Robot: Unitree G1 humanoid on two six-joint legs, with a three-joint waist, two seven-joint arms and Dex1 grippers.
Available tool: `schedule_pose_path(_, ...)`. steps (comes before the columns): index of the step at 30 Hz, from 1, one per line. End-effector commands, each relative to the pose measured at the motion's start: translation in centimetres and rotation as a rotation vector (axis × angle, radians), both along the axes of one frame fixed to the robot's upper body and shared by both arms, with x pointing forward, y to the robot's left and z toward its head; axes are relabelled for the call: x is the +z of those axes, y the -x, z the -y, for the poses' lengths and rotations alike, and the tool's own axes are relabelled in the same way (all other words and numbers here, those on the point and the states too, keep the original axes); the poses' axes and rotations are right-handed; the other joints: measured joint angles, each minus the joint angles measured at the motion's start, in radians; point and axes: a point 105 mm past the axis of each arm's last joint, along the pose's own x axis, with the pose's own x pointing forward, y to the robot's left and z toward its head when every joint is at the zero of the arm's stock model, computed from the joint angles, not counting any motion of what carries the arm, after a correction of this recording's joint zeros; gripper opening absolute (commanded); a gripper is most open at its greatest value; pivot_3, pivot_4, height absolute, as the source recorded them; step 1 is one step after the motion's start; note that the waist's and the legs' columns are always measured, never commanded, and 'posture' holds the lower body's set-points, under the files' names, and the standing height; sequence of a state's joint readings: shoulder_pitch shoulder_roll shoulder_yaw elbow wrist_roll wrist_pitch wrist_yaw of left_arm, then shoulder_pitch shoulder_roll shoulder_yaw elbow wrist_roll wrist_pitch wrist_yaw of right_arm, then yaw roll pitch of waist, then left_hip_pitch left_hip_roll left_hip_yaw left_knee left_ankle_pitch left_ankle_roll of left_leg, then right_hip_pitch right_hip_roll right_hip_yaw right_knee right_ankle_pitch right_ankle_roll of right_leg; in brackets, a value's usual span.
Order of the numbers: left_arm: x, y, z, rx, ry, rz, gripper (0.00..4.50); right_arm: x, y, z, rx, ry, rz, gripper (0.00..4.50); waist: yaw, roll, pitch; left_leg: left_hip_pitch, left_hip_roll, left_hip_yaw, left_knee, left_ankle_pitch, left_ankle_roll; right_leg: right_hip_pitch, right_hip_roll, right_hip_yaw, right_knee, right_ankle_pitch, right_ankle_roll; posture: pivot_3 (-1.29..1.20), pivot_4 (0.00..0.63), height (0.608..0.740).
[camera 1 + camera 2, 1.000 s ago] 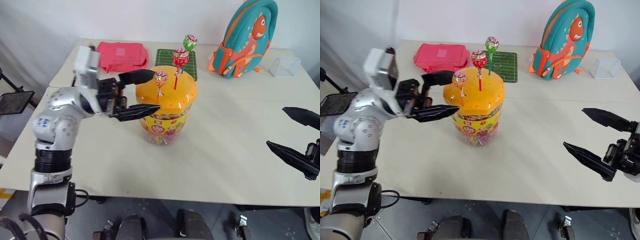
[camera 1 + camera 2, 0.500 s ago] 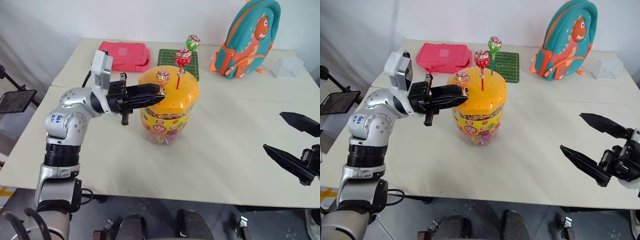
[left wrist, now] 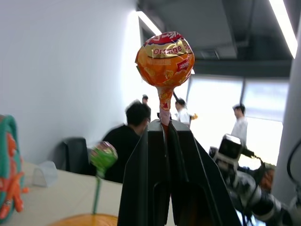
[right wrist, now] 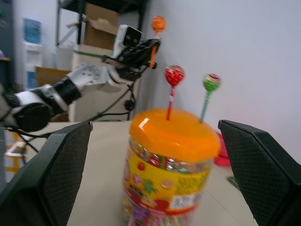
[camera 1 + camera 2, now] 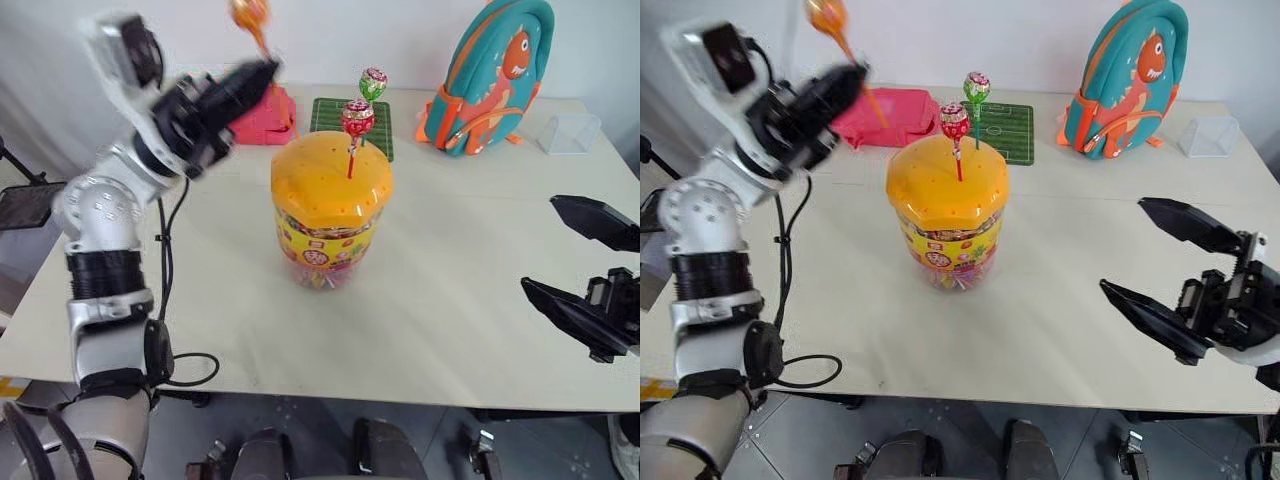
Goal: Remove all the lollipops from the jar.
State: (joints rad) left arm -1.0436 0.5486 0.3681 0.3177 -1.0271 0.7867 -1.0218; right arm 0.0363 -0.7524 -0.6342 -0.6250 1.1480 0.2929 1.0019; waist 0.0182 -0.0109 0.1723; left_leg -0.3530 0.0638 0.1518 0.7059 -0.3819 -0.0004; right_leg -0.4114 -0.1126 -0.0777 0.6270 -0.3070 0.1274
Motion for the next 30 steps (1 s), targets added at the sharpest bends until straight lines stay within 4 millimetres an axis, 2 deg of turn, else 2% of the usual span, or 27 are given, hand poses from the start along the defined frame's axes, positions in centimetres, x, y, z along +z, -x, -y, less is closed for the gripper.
schedule_pose_path(1,0.2,-1.2,-4.2,0.162,-0.007,-0.088,0.02,1.2,0.3,-1.5,0.112,0.043,0.041,4.50,-0.003,0.000,0.000,0.000,0.000,0.000,0.000,0.000,0.000,0.000,0.000,0.000,0.000,0.000,0.000,0.00,0.150,0.740)
schedule_pose_path(5,-5.4,-2.9,-8.6,0.431,-0.285,-0.295,0.02,2.0,0.2,-2.6,0.194,0.065,0.062,4.50,-0.018,0.000,0.000,0.001,0.000,0.001,-0.002,0.000,0.000,-0.001,0.000,-0.001,0.000,0.000,0.000,0.00,0.150,0.740)
schedule_pose_path(6,-9.0,-3.2,-11.3,0.577,-0.418,-0.403,0.02,1.2,-0.1,-2.8,0.208,0.125,0.039,4.50,-0.018,0.000,0.000,0.001,0.000,0.001,-0.004,0.000,0.000,-0.001,0.000,-0.002,0.000,0.000,0.000,0.00,0.150,0.740)
schedule_pose_path(7,-11.5,-2.9,-13.2,0.673,-0.522,-0.473,0.02,0.7,-0.3,-3.0,0.218,0.168,0.020,4.50,-0.019,0.000,0.000,0.001,0.000,0.001,-0.005,0.000,0.000,-0.001,0.000,-0.003,0.000,0.000,0.000,0.00,0.150,0.740)
schedule_pose_path(8,-14.3,-1.7,-14.7,0.716,-0.652,-0.524,0.02,-0.7,-0.6,-2.9,0.211,0.260,-0.015,4.50,-0.022,0.001,0.000,0.001,0.000,0.002,-0.006,0.000,-0.001,-0.002,0.000,-0.002,0.000,0.000,0.000,0.00,0.150,0.740)
schedule_pose_path(9,-16.0,-0.7,-15.5,0.728,-0.740,-0.553,0.02,-1.6,-0.8,-2.7,0.207,0.324,-0.040,4.50,-0.021,0.000,0.001,0.000,-0.001,0.003,-0.007,0.000,-0.001,-0.003,-0.001,-0.002,0.000,0.000,0.000,0.00,0.150,0.740)
schedule_pose_path(10,-17.8,0.4,-16.2,0.753,-0.753,-0.631,0.02,-2.9,-1.3,-2.2,0.179,0.400,-0.113,4.50,-0.021,-0.001,0.001,0.000,0.000,0.004,-0.008,-0.001,-0.001,-0.005,-0.001,-0.002,0.000,0.000,0.000,0.00,0.150,0.740)
schedule_pose_path(12,-19.8,1.8,-17.3,0.819,-0.763,-0.733,0.02,-4.8,-1.4,-1.2,0.160,0.505,-0.213,4.50,-0.018,-0.005,0.003,-0.003,0.000,0.005,-0.008,-0.002,-0.001,-0.008,-0.001,-0.003,0.000,0.000,0.000,0.00,0.150,0.740)
schedule_pose_path(13,-20.9,2.5,-17.5,0.834,-0.799,-0.752,0.02,-5.9,-1.7,-0.6,0.121,0.583,-0.230,4.50,-0.012,-0.009,0.004,-0.004,0.000,0.005,-0.008,-0.002,-0.001,-0.009,-0.001,-0.003,0.001,0.000,0.000,0.00,0.150,0.740)
schedule_pose_path(15,-22.9,3.7,-17.3,0.843,-0.880,-0.812,0.02,-6.7,-1.7,0.0,0.100,0.615,-0.230,4.50,-0.001,-0.013,0.003,-0.006,0.001,0.004,-0.005,-0.002,-0.001,-0.010,-0.001,-0.004,0.001,0.000,0.000,0.00,0.150,0.740)
schedule_pose_path(20,-24.1,4.9,-17.1,0.877,-0.918,-0.885,0.02,-6.9,-1.9,0.5,0.073,0.562,-0.239,4.50,-0.001,-0.012,0.003,0.001,0.001,0.011,-0.005,-0.002,-0.001,-0.006,-0.002,-0.001,0.000,-0.001,-0.001,0.00,0.150,0.740)
schedule_pose_path(24,-23.3,5.1,-17.0,0.872,-0.901,-0.871,0.96,-6.0,-2.7,1.4,0.014,0.448,-0.246,4.50,-0.006,-0.010,0.003,0.003,0.002,0.013,-0.005,-0.002,-0.001,-0.006,-0.002,0.000,0.002,-0.001,-0.004,0.00,0.150,0.740)
schedule_pose_path(28,-20.9,4.9,-18.9,0.925,-0.909,-0.714,2.11,-4.7,-4.4,1.3,-0.096,0.335,-0.312,4.50,-0.013,-0.010,0.002,0.002,0.003,0.015,-0.005,-0.002,-0.001,-0.009,-0.002,0.000,0.004,-0.001,-0.005,0.00,0.150,0.740)
schedule_pose_path(30,-18.7,5.2,-19.2,0.888,-0.856,-0.585,2.82,-3.3,-5.3,0.6,-0.105,0.260,-0.302,4.50,-0.018,-0.010,0.002,0.000,0.003,0.020,-0.005,-0.001,-0.001,-0.017,-0.004,0.000,0.010,-0.001,-0.006,0.00,0.150,0.740)
